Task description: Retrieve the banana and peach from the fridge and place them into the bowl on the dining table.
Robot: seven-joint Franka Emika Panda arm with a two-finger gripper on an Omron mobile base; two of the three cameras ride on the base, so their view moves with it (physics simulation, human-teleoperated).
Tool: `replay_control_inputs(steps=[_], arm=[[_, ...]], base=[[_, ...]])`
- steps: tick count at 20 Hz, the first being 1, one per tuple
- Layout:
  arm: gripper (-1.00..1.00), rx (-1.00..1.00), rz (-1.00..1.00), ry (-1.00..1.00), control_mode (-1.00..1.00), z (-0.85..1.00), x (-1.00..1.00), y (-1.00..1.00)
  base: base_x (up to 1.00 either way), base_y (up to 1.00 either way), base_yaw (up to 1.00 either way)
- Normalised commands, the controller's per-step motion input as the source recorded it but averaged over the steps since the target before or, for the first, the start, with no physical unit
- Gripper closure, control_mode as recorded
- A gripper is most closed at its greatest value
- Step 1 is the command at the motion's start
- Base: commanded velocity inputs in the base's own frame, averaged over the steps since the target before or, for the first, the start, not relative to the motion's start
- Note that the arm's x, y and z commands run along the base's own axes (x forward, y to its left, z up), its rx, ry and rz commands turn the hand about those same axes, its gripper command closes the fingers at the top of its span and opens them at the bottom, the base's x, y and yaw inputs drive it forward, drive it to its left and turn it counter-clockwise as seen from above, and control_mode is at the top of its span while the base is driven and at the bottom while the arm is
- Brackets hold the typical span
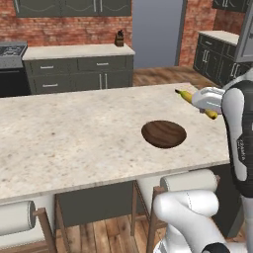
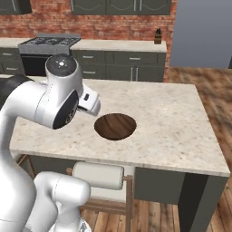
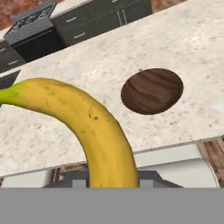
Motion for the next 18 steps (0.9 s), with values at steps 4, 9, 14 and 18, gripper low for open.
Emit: replay_control_inputs(steps=[4, 9, 14, 18], arm=[[1.00, 0.00, -0.16, 0.18, -1.00, -0.67, 0.44, 0.00], [1.00, 0.00, -0.19, 0.15, -1.00, -0.74, 0.40, -0.05], [1.00, 0.00, -0.22, 0.14, -1.00, -0.65, 0.21, -0.05], [1.00, 0.00, -0.22, 0.18, -1.00, -0.49, 0.15, -0.18]], base=[[0.00, 0.00, 0.00], [0.00, 0.00, 0.00], [0.00, 0.00, 0.00], [0.00, 0.00, 0.00]])
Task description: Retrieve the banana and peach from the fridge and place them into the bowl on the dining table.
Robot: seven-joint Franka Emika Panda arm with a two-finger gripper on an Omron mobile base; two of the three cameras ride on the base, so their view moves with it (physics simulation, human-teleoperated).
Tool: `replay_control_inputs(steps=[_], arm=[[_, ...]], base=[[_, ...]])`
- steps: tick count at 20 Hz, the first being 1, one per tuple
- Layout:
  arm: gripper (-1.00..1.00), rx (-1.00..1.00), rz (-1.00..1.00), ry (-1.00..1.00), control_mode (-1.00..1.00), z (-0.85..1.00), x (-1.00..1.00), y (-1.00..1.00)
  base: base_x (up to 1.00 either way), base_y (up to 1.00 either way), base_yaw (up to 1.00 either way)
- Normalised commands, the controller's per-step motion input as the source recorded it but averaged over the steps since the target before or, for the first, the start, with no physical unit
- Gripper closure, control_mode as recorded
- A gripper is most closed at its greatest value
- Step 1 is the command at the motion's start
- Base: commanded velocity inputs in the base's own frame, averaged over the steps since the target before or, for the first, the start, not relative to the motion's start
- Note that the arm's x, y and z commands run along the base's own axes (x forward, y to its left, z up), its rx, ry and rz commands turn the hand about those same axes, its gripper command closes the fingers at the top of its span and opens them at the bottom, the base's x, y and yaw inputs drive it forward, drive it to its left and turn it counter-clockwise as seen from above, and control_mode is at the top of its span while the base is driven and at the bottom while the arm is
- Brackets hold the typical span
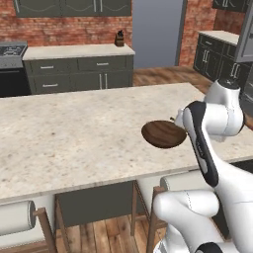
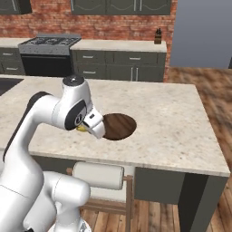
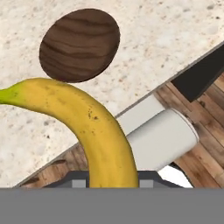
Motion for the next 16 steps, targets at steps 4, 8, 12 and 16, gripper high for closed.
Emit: replay_control_inputs(steps=[4, 8, 12, 16], arm=[[1.00, 0.00, -0.15, 0.19, -1.00, -0.36, 0.23, -0.37], [1.00, 0.00, -0.05, 0.13, -1.00, -0.30, 0.39, -0.27], [1.00, 0.01, 0.00, 0.08, -1.00, -0.24, 0.59, -0.02], [1.00, 0.01, 0.00, 0.07, -1.00, -0.24, 0.76, 0.00]], base=[[0.00, 0.00, 0.00], [0.00, 0.00, 0.00], [0.00, 0.00, 0.00], [0.00, 0.00, 0.00]])
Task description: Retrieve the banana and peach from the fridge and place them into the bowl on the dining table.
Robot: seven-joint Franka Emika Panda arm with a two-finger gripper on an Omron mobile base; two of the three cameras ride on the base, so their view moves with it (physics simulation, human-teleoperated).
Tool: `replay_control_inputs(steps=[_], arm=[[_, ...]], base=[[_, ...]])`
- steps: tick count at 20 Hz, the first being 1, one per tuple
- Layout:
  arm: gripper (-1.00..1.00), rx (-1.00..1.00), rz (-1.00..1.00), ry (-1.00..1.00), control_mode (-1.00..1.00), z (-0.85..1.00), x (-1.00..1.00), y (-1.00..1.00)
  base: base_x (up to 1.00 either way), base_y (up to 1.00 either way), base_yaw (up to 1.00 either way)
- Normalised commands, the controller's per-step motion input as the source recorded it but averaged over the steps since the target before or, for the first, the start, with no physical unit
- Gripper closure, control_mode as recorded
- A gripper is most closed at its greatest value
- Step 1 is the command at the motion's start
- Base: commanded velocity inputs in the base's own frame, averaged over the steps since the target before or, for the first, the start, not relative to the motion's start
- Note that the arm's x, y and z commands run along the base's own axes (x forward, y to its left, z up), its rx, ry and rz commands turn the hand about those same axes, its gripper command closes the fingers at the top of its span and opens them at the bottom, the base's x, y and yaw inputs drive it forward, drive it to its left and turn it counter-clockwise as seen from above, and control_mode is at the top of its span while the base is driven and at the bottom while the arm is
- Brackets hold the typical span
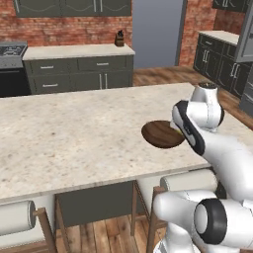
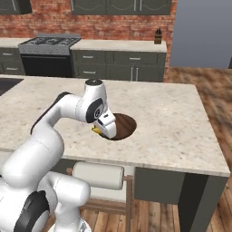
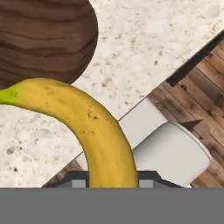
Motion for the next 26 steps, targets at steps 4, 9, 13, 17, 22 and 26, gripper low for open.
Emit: replay_control_inputs(steps=[4, 9, 13, 17, 22, 26], arm=[[1.00, 0.00, 0.00, 0.10, -1.00, -0.26, 0.69, 0.00], [1.00, 0.00, 0.00, 0.07, -1.00, -0.28, 0.61, -0.02], [1.00, 0.01, 0.00, 0.02, -1.00, -0.33, 0.60, -0.10], [1.00, 0.02, 0.01, 0.00, -1.00, -0.40, 0.49, -0.12], [1.00, 0.02, 0.04, 0.00, -1.00, -0.42, 0.45, -0.02], [1.00, 0.00, 0.05, 0.00, -1.00, -0.39, 0.48, 0.00]], base=[[0.00, 0.00, 0.00], [0.00, 0.00, 0.00], [0.00, 0.00, 0.00], [0.00, 0.00, 0.00], [0.00, 0.00, 0.00], [0.00, 0.00, 0.00]])
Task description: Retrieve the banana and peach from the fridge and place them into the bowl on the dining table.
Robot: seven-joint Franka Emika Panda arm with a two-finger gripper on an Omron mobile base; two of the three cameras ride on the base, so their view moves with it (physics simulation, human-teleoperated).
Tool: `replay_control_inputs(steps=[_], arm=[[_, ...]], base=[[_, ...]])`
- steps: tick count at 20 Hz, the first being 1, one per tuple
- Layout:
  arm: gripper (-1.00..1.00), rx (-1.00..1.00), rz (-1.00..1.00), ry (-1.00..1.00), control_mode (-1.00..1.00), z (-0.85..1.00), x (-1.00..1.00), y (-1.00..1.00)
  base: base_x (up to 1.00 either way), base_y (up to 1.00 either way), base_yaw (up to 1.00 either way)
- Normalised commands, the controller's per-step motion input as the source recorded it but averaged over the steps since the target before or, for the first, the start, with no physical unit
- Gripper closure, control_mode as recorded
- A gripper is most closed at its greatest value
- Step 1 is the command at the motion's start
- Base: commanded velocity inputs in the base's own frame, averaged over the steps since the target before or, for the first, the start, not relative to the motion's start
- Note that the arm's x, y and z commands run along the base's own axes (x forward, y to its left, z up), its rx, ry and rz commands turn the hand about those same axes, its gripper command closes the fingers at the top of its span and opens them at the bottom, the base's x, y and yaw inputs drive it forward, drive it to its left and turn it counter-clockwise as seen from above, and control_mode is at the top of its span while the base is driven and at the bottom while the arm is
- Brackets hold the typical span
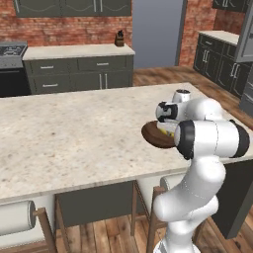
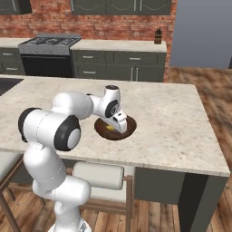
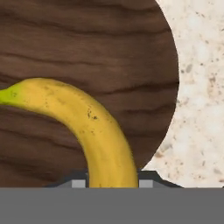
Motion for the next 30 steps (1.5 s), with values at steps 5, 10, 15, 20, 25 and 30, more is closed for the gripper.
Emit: replay_control_inputs(steps=[5, 10, 15, 20, 25, 30], arm=[[1.00, 0.00, 0.05, 0.00, -1.00, -0.33, 0.46, 0.00], [1.00, 0.00, 0.03, 0.00, -1.00, -0.25, 0.42, 0.00], [1.00, 0.00, 0.01, 0.00, -1.00, -0.24, 0.36, 0.00], [-1.00, 0.00, 0.00, 0.00, -1.00, -0.28, 0.37, 0.00], [-1.00, 0.00, 0.00, 0.00, -1.00, -0.17, 0.35, 0.00], [-1.00, 0.00, 0.00, 0.00, -1.00, 0.10, -0.18, 0.00]], base=[[0.00, 0.00, 0.00], [0.00, 0.00, 0.00], [0.00, 0.00, 0.00], [0.00, 0.00, 0.00], [0.00, 0.00, 0.00], [0.00, 0.00, 0.00]])
